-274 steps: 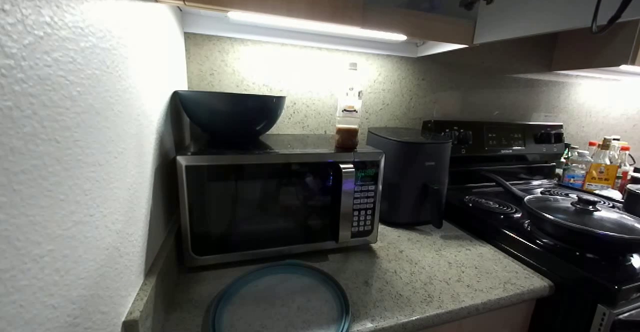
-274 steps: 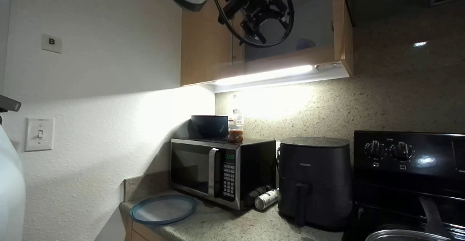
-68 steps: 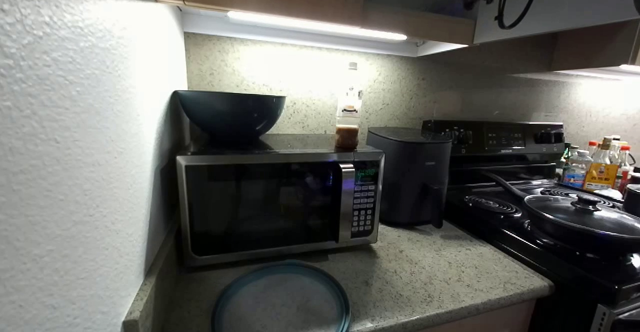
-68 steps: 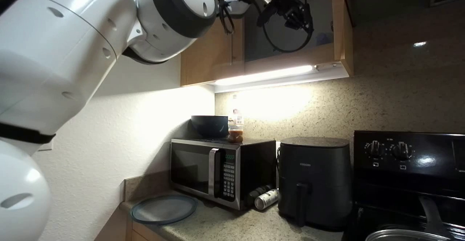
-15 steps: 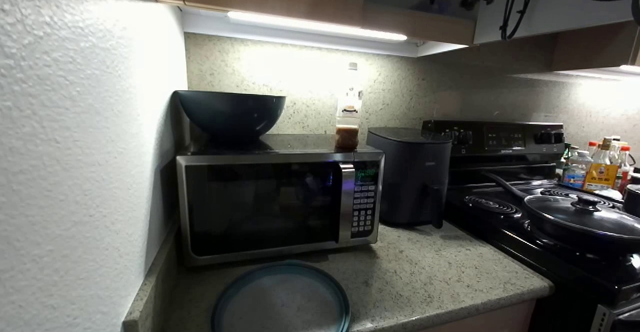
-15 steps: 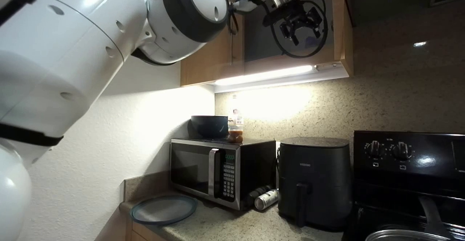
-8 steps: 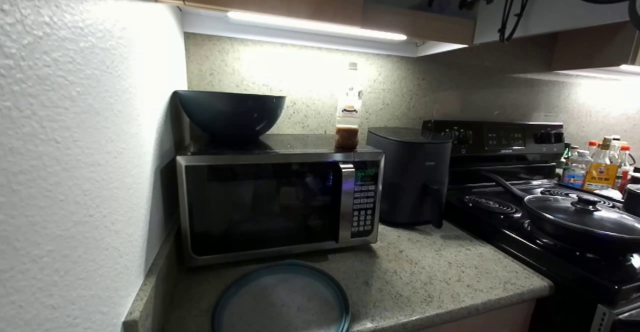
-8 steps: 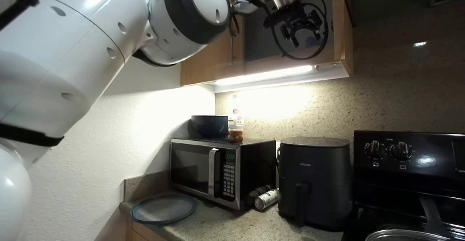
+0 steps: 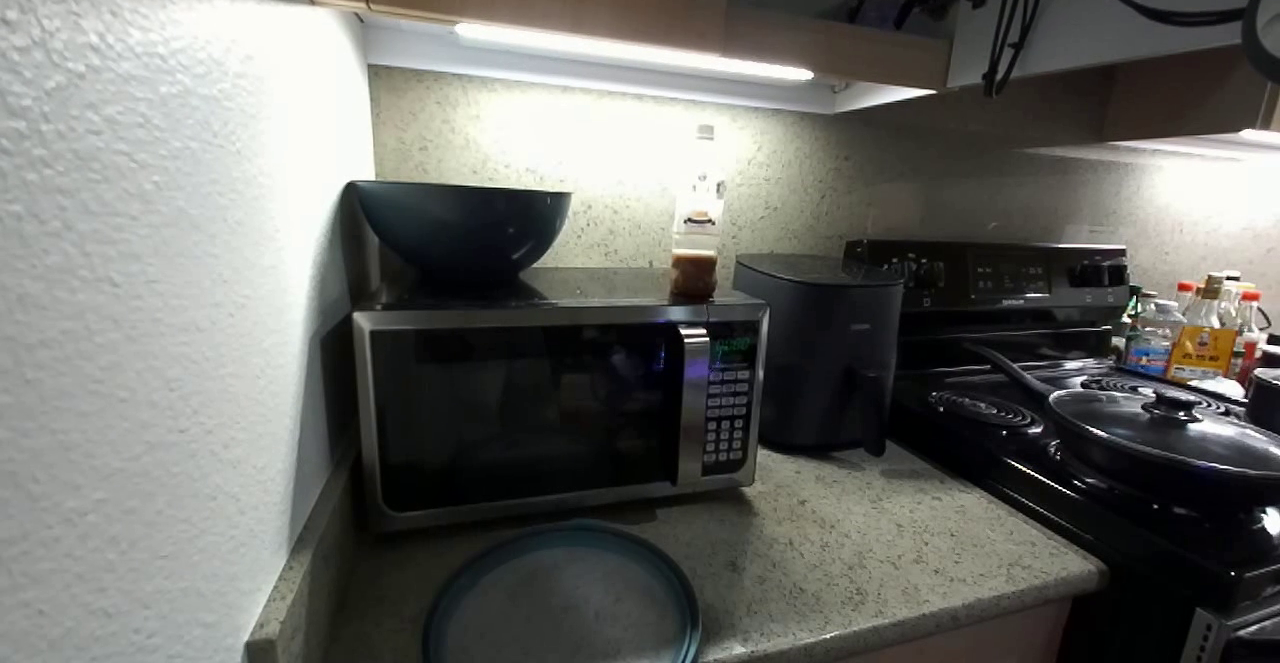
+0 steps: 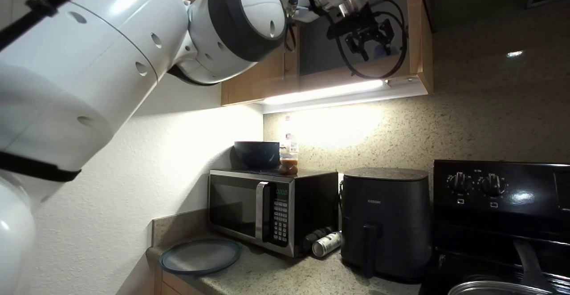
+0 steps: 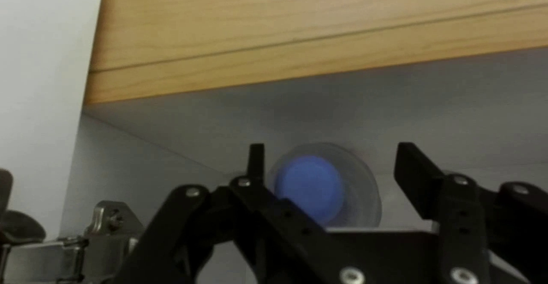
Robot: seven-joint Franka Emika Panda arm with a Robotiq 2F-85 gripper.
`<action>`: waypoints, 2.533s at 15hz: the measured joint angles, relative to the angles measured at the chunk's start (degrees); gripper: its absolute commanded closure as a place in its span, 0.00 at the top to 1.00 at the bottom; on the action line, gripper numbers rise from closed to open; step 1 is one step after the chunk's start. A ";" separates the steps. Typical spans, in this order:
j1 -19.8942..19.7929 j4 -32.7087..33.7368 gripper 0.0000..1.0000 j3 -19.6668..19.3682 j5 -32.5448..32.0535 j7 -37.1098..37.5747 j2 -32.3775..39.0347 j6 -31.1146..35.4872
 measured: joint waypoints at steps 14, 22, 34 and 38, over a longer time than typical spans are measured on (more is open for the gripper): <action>-0.21 0.47 0.49 0.23 -0.19 -0.24 0.35 -0.73; 3.25 9.57 0.98 -3.38 -5.75 1.53 0.05 -23.51; 2.38 10.97 1.00 -3.97 -6.11 1.43 1.17 -15.46; 0.87 10.95 1.00 -3.97 -5.94 1.44 1.55 -13.95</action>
